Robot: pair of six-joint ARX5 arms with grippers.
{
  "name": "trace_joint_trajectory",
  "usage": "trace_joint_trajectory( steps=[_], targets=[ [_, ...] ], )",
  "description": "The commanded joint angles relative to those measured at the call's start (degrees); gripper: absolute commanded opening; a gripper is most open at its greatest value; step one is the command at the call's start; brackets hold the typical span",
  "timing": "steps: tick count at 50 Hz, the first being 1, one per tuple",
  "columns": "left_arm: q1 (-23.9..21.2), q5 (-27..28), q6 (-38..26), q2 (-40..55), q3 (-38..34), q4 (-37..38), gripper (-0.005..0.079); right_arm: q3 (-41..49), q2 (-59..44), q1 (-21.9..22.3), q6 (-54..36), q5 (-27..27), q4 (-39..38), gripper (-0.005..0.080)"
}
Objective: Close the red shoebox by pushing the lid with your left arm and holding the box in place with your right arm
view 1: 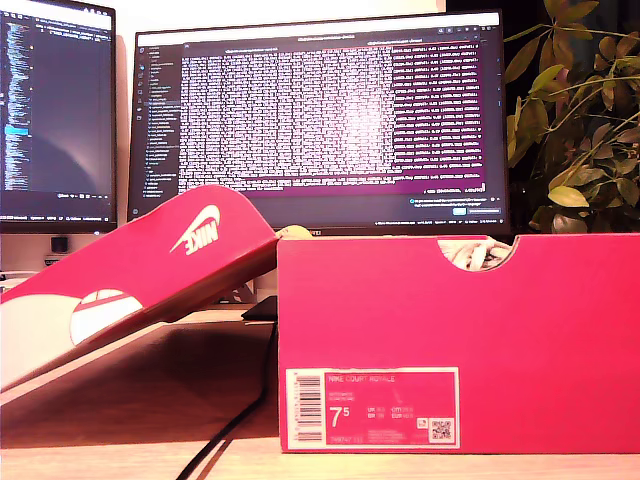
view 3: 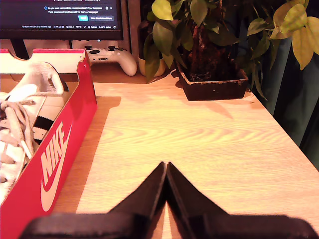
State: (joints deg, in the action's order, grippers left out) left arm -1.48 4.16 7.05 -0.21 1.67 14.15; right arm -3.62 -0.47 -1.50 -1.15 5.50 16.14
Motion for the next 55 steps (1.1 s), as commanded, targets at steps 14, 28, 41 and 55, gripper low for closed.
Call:
trace_joint_trajectory(
  steps=[14,28,41,55],
  targets=[
    [-0.20,-0.15,0.02,-0.46,-2.21,-0.28,-0.0018,1.31,0.37,0.02,0.31,-0.02,-0.57,-0.0012],
    [-0.20,-0.15,0.02,-0.46,-2.21,-0.31,-0.0019,1.31,0.37,0.02,0.24,0.07,-0.57,-0.0012],
    [-0.20,-0.13,0.04,-0.46,-2.21,-0.52,-0.0019,1.31,0.37,0.02,0.26,1.03,-0.57,-0.0012],
    [-0.20,-0.07,1.36,-0.46,-2.21,-0.50,-0.0019,1.31,0.37,0.02,0.66,0.90,-0.61,-0.0012]
  ],
)
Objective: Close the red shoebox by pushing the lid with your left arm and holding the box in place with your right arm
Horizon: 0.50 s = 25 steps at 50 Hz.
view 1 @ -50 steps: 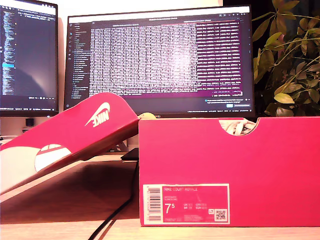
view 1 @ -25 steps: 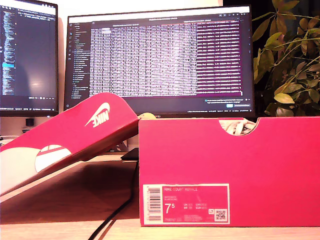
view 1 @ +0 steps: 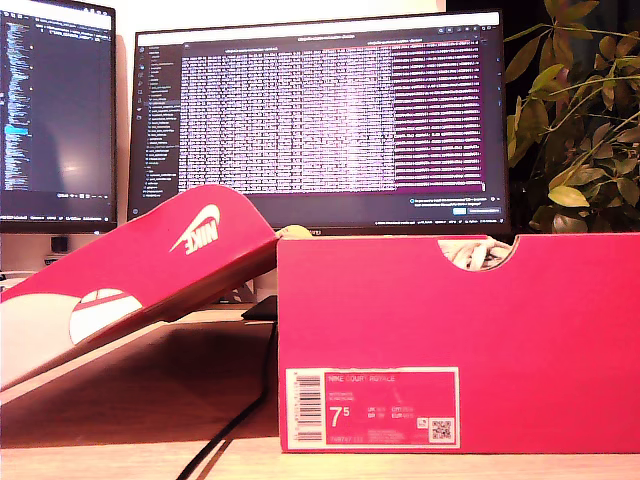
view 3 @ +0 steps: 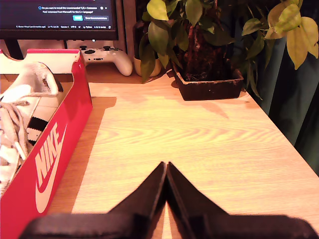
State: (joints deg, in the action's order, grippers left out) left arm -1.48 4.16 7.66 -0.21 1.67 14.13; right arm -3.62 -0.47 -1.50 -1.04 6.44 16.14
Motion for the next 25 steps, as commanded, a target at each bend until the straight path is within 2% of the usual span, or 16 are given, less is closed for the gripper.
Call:
trace_joint_trajectory(
  steps=[1,4,5,7,9,11,12,13,19,25],
  targets=[
    [-0.20,0.04,3.28,-0.46,-2.21,-0.48,-0.0019,1.31,0.37,0.02,2.86,-0.96,-0.63,-0.0012],
    [-0.20,0.57,4.20,-0.46,-2.21,-0.63,-0.0019,1.31,0.37,0.02,4.79,-2.60,-0.66,-0.0012],
    [-0.20,0.61,8.55,-0.46,-2.21,-0.87,-0.0019,1.31,0.37,0.02,6.97,-3.26,-0.68,-0.0012],
    [-0.20,1.07,9.42,-0.46,-2.19,-1.40,-0.0019,1.31,0.37,0.02,6.97,-4.24,-0.74,-0.0012],
    [-0.20,1.92,12.83,-0.46,-2.19,-2.03,-0.0019,1.31,0.37,0.02,12.94,-5.11,-1.05,-0.0012],
    [-0.20,2.75,12.83,-0.46,-2.16,-2.71,-0.0019,1.31,0.37,0.02,12.94,-5.62,-1.81,-0.0012],
    [-0.20,3.50,12.83,-0.46,-2.08,-2.93,-0.0019,1.31,0.37,0.02,16.46,-6.05,-2.29,-0.0012],
    [-0.20,4.17,15.89,-0.46,-1.95,-3.26,-0.0019,1.31,0.37,0.02,18.05,-6.36,-3.02,-0.0012],
    [-0.20,8.17,19.19,-0.46,-0.39,-3.69,-0.0019,1.11,0.37,0.02,23.21,-10.71,-6.58,-0.0012],
    [-0.20,11.21,21.07,-0.44,1.55,-3.50,-0.0019,-0.94,0.33,0.02,26.82,-15.15,-5.81,-0.0012]
  ],
)
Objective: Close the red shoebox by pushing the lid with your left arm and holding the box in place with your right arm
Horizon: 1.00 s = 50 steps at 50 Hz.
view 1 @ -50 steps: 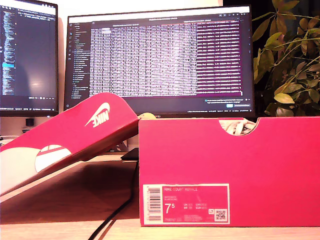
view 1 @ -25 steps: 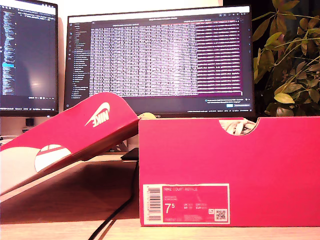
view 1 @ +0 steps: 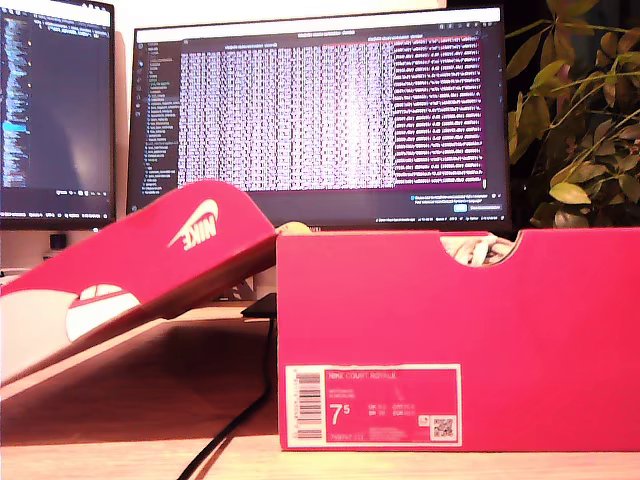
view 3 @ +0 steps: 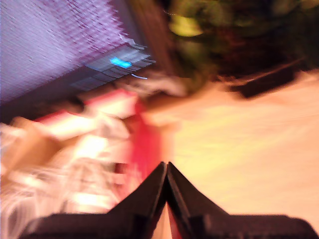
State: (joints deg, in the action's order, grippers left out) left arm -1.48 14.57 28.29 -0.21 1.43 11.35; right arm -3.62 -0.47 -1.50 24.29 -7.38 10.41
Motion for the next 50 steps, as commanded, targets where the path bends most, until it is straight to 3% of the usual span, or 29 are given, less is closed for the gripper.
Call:
trace_joint_trajectory(
  steps=[1,14,25,35,50],
  targets=[
    [-0.20,1.14,2.67,-0.35,2.12,-0.72,-0.0019,-1.44,0.20,0.02,1.73,-1.73,0.17,-0.0012],
    [-0.17,6.36,5.46,5.57,6.12,-0.61,-0.0019,-9.88,-5.68,0.02,1.79,-2.58,6.23,-0.0012],
    [-0.13,9.92,5.55,17.99,10.97,-0.68,-0.0019,-17.51,-17.27,0.02,-1.05,-3.52,7.23,-0.0012],
    [-0.13,13.42,-0.96,32.37,17.35,-0.20,-0.0019,-24.13,-29.86,0.02,-8.90,-6.21,7.26,-0.0012],
    [1.66,13.53,-10.99,51.30,27.91,6.78,-0.0019,-28.74,-47.47,0.02,-16.46,-7.76,6.95,-0.0012]
  ],
)
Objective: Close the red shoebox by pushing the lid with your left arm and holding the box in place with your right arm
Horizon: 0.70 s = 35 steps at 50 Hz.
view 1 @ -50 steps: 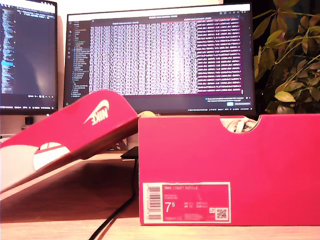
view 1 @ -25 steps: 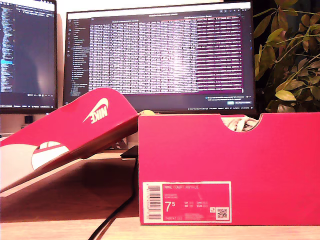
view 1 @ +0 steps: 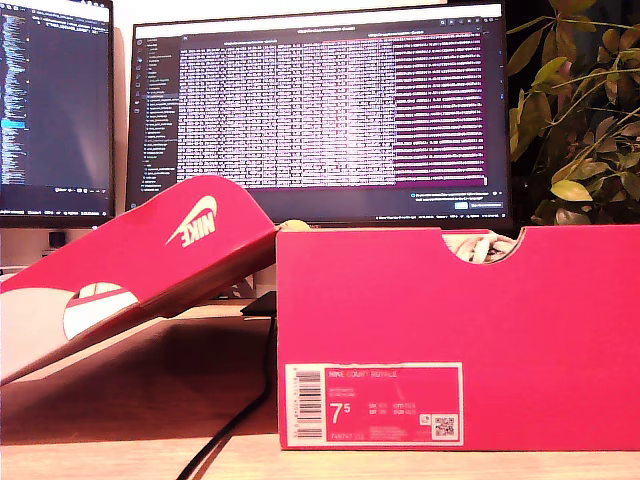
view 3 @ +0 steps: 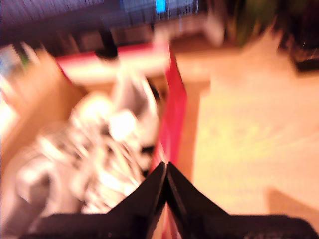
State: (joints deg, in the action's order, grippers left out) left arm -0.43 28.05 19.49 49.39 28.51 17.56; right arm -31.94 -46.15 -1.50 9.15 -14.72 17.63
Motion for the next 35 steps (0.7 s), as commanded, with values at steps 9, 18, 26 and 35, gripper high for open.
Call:
trace_joint_trajectory(
  steps=[9,18,26,35],
  targets=[
    [2.78,0.57,-5.09,10.69,4.74,3.26,-0.0019,-0.44,-9.07,0.02,-2.75,-0.44,-1.05,-0.0012],
    [4.04,2.25,-7.15,18.75,6.73,5.03,-0.0019,-0.44,-14.05,0.02,-3.13,-0.46,-4.17,-0.0012],
    [4.07,3.04,-8.52,25.83,7.08,5.18,-0.0019,-0.44,-17.29,0.02,-3.13,-0.85,-6.19,-0.0012],
    [4.07,3.26,-9.46,31.63,7.08,5.16,-0.0019,-0.44,-20.26,0.02,-3.06,-1.90,-7.76,-0.0012]
  ],
)
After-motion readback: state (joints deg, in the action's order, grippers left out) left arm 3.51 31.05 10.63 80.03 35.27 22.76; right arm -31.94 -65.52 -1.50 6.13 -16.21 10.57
